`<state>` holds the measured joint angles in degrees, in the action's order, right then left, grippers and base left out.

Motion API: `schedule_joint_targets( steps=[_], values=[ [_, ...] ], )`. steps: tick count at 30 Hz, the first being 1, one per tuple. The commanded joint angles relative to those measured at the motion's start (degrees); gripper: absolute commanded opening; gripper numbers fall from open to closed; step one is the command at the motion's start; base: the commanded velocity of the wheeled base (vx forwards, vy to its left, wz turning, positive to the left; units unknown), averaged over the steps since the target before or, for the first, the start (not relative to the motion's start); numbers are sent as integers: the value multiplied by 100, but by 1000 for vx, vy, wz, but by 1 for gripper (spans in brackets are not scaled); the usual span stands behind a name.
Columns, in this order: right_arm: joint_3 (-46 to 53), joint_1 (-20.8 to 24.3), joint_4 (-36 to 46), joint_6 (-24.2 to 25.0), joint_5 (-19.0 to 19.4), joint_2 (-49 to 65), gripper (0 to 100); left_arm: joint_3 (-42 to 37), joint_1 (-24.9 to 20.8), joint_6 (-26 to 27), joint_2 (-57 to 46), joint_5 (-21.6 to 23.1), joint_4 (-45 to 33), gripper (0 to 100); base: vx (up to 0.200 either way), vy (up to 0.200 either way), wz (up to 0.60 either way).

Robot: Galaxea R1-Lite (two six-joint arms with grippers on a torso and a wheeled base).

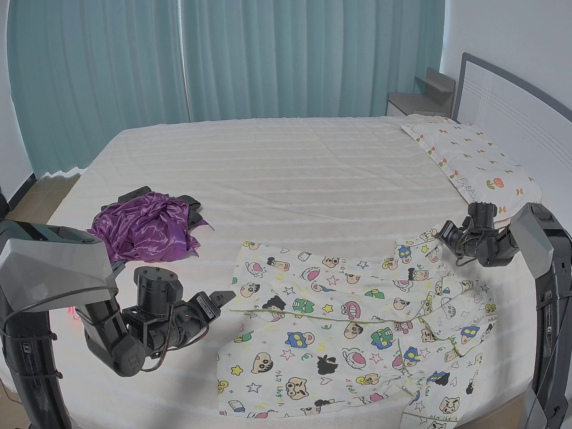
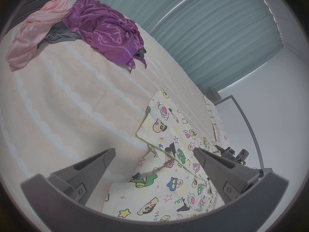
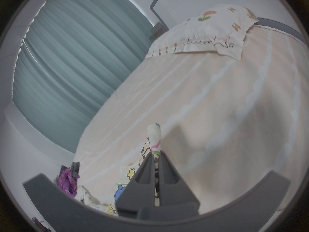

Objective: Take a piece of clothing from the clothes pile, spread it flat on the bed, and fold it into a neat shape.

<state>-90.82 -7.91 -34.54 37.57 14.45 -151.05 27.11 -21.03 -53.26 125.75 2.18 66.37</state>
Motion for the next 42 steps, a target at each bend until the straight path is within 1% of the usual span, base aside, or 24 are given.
schedule_joint_targets(
  steps=[1, 7, 10, 11, 15, 24, 25, 33, 34, 37, 38, 42],
  values=[
    [-208, -88, -458, 224, -21, -65, 0, 13, 11, -9, 11, -16, -1, 100, 0, 0, 0],
    [-428, -53, -923, 224, -91, -275, 0, 22, 11, -9, 20, -25, -1, 100, 0, 0, 0],
    [-586, -44, -932, 207, -170, -363, 0, 31, 11, 0, 29, -25, -1, 100, 0, 0, 0],
    [-762, -35, -932, 224, -276, -434, 0, 31, 20, -9, 29, -25, -1, 100, 0, 0, 0],
    [-1061, -53, -950, 207, -478, -574, 0, 40, 46, -9, 29, -25, -1, 100, 0, 0, 0],
    [-1105, -44, -932, 180, -513, -636, 0, 40, 64, -9, 29, -25, -1, 100, 0, 0, 0],
    [-1113, -44, -932, 180, -513, -636, 100, 40, 64, -9, 29, -25, -1, 100, 0, 0, 0],
    [-990, -97, -906, 189, -531, -495, 100, 49, 64, -9, 11, -34, -1, 100, 0, 0, 0],
    [-797, -140, -862, 189, -592, -284, 100, 49, 73, -9, -6, -34, -1, 100, 0, 0, 0],
    [-419, -149, -765, 172, -610, 23, 100, 40, 64, -9, -33, -34, -1, 100, 0, 0, 0],
    [-85, -97, -695, 154, -627, 261, 100, 13, 37, 0, -50, -34, 8, 100, 0, 0, 0],
    [759, 0, -748, 154, -627, 876, 100, -83, -33, 9, -68, -34, 17, 100, 0, 0, 0]
  ],
)
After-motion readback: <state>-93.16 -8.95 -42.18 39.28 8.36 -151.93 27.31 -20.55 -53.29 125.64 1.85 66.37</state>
